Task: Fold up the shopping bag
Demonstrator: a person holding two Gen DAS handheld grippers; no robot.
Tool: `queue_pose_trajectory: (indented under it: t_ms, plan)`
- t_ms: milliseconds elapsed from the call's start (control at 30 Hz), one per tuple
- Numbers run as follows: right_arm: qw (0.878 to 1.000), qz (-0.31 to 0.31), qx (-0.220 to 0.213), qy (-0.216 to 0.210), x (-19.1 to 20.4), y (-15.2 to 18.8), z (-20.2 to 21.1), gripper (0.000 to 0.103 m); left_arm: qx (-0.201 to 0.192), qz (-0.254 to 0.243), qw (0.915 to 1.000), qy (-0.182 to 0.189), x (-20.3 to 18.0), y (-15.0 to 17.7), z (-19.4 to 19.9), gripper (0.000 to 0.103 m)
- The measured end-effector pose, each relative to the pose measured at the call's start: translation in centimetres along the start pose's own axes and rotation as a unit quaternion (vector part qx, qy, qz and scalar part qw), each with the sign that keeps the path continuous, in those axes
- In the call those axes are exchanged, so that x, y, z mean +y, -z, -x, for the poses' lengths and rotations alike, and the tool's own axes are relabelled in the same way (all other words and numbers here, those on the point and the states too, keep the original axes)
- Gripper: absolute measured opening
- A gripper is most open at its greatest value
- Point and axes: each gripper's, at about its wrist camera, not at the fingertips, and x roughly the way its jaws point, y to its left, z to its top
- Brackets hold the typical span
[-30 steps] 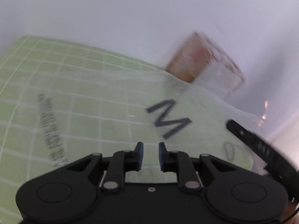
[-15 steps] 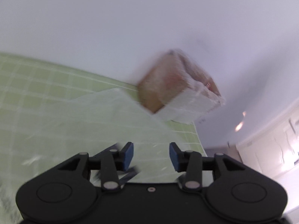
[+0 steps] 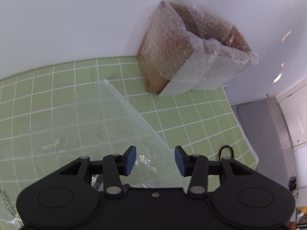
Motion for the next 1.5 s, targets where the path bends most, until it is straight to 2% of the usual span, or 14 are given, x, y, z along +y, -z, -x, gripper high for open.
queue_pose_trajectory:
  t_ms: [200, 367, 467, 500, 533, 633, 767, 933, 1000, 1100, 1267, 1333, 1433, 1500]
  plan:
    - [1.0, 0.02, -0.008, 0.007, 0.7, 0.0, 0.6, 0.0, -0.005, 0.006, 0.9999, 0.009, -0.4, 0.5, 0.5, 0.046]
    - [1.0, 0.023, -0.009, 0.007, 0.9, -0.1, 0.9, 0.0, 0.003, -0.02, 0.9996, -0.02, -1.4, 1.0, -0.3, 0.047]
    - [0.999, 0.036, -0.009, 0.011, 1.4, 0.0, 1.2, 0.0, -0.003, -0.024, 0.9994, -0.024, -1.6, 1.1, -0.5, 0.045]
    - [0.999, 0.04, -0.01, 0.013, 1.6, 0.0, 1.3, 0.0, -0.005, -0.026, 0.9993, -0.025, -1.7, 1.1, -0.7, 0.036]
    - [0.999, 0.041, -0.009, 0.013, 1.6, 0.0, 1.4, 0.0, -0.006, -0.024, 0.9995, -0.021, -1.7, 1.1, -0.8, 0.019]
    - [0.999, 0.043, -0.009, 0.018, 1.4, 0.0, 1.7, 0.0, -0.003, -0.022, 0.9997, -0.01, -1.7, 1.2, -1.2, 0.007]
    - [0.999, 0.034, -0.007, 0.025, 1.1, 0.0, 1.7, 0.0, -0.036, -0.016, 0.9992, -0.002, -1.6, 1.7, -0.8, 0.003]
    - [0.998, -0.054, 0.003, 0.024, -0.6, -0.1, 1.7, 0.004, -0.081, -0.011, 0.9964, 0.02, -1.3, 1.7, 0.3, 0.002]
    - [0.994, -0.106, 0.008, 0.017, -1.5, -0.1, 1.7, 0.016, -0.097, -0.018, 0.9947, 0.028, -1.4, 1.8, 1.0, 0.002]
    - [0.98, -0.197, 0.022, 0.0, -2.3, 0.3, 0.9, 0.025, -0.12, -0.023, 0.9917, 0.04, -1.7, 2.1, 2.1, 0.002]
    - [0.946, -0.32, 0.035, -0.029, -3.4, 1.7, 0.3, 0.044, -0.16, -0.005, 0.9836, 0.084, -1.4, 2.8, 3.5, 0.002]
    - [0.937, -0.345, 0.036, -0.037, -3.3, 2.0, 0.3, 0.044, -0.179, 0.014, 0.977, 0.116, -0.9, 3.3, 4.2, 0.002]
    - [0.933, -0.355, 0.04, -0.038, -2.6, 2.1, -0.7, 0.043, -0.203, 0.044, 0.9663, 0.152, 0.3, 4.3, 5.5, 0.002]
    - [0.937, -0.345, 0.042, -0.032, -2.2, 2.0, -0.8, 0.029, -0.219, 0.064, 0.9596, 0.165, 1.3, 5.1, 6.3, 0.002]
